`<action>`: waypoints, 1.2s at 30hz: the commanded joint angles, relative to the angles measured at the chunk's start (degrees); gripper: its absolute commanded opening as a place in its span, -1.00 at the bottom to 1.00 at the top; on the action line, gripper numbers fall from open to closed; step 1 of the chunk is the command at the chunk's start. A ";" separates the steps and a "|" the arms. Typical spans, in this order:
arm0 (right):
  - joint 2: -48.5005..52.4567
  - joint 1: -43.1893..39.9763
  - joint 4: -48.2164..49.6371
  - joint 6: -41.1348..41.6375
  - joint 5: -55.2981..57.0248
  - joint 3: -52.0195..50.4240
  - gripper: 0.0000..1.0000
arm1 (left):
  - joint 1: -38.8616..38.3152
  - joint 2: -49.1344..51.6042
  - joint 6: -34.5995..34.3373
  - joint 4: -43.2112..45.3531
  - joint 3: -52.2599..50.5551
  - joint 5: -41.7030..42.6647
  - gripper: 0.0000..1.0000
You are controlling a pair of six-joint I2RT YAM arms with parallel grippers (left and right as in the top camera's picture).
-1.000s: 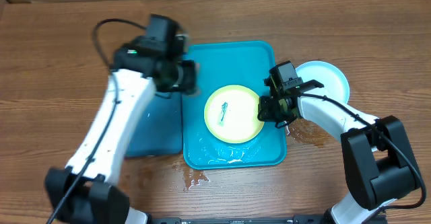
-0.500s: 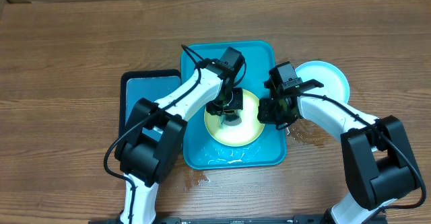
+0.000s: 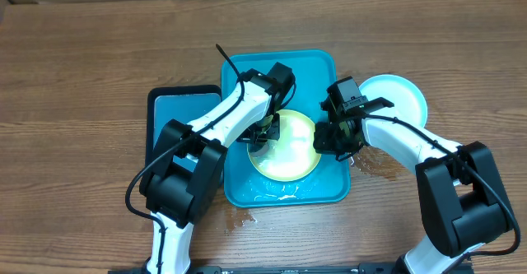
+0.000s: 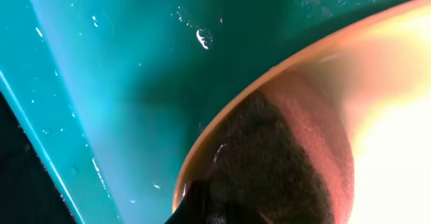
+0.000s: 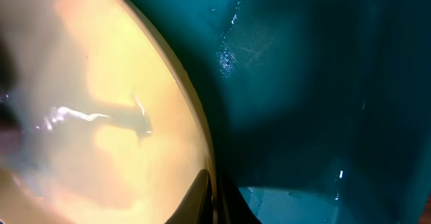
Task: Clean dirty plates on tray and stack at the side
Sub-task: 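Scrub the yellow plate with the sponge while the right gripper holds its rim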
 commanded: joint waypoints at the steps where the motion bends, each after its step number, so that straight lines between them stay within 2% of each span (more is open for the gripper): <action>1: 1.92 0.11 -1.29 -0.46 3.56 -1.33 -0.92 | 1.73 2.38 1.60 4.17 -0.68 5.20 -0.92; 5: 1.92 0.11 -1.29 -0.46 3.56 -1.33 -0.92 | 1.49 2.80 1.95 14.75 -0.90 27.43 -0.92; 8: 1.92 0.11 -1.31 -0.46 3.56 -1.33 -0.92 | 0.24 3.50 1.77 20.98 -0.90 36.94 -0.92; 10: 1.92 0.11 -1.31 -0.46 3.56 -1.33 -0.92 | -0.79 4.09 1.73 22.36 -0.90 39.52 -0.92; 15: 1.92 0.11 -1.33 -0.46 3.56 -1.33 -0.92 | -2.32 4.68 1.73 18.62 -0.90 38.64 -0.92; 20: 1.92 0.11 -1.33 -0.46 3.56 -1.33 -0.92 | -2.32 4.68 1.73 9.73 -0.90 29.83 -0.92; 24: 1.92 0.11 -1.33 -0.46 3.56 -1.33 -0.92 | -2.14 4.66 -0.37 1.51 -0.87 15.61 -0.92; 28: 1.92 0.11 -1.38 -0.46 3.56 -1.33 -0.92 | -1.38 4.55 -1.53 -2.34 -0.39 5.27 -0.92; 33: 1.92 0.11 -1.51 -0.46 3.56 -1.33 -0.92 | -0.46 4.55 -2.10 -8.52 1.46 -12.39 -0.92; 36: 1.92 0.11 -1.53 -0.46 3.56 -1.33 -0.92 | -0.46 4.55 -2.10 -10.49 2.67 -19.12 -0.92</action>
